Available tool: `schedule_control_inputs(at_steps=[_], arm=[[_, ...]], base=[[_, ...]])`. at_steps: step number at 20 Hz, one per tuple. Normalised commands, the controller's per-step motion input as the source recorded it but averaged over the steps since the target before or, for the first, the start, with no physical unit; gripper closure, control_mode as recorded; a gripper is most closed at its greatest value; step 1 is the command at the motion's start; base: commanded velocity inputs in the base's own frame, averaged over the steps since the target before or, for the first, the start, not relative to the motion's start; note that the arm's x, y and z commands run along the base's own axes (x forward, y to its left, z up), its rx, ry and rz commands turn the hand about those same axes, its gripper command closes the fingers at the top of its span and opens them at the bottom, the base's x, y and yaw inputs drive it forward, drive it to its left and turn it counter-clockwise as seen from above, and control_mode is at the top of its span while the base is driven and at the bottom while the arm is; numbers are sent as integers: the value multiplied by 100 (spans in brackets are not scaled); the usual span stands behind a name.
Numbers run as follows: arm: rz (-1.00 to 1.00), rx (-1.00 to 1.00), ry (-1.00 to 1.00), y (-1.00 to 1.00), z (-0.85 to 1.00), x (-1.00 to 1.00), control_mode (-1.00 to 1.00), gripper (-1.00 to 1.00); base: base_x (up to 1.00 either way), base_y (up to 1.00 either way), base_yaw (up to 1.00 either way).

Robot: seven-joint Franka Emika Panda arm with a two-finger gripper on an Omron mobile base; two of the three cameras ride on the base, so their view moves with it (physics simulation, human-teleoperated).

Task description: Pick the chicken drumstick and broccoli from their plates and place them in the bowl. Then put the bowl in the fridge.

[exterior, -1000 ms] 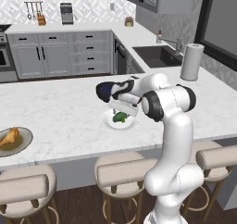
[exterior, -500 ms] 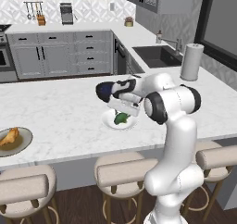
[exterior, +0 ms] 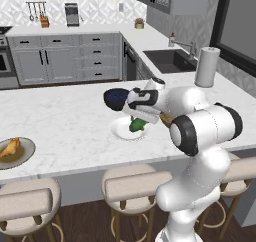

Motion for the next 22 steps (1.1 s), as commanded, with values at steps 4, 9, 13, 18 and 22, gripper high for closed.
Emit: schedule_control_inputs(at_steps=[4, 9, 13, 18, 22], arm=[[0, -10, -3, -66, 72, -11, -100, 100], [0, -11, -1, -74, 66, -4, -100, 100], [2, -12, -2, -84, 54, -2, -100, 100], [1, -4, 0, -90, 29, -3, -100, 100], [0, -8, 0, -81, 1, -29, -100, 100]], base=[[0, 0, 0], [0, 0, 0], [0, 0, 0], [0, 0, 0], [0, 0, 0]])
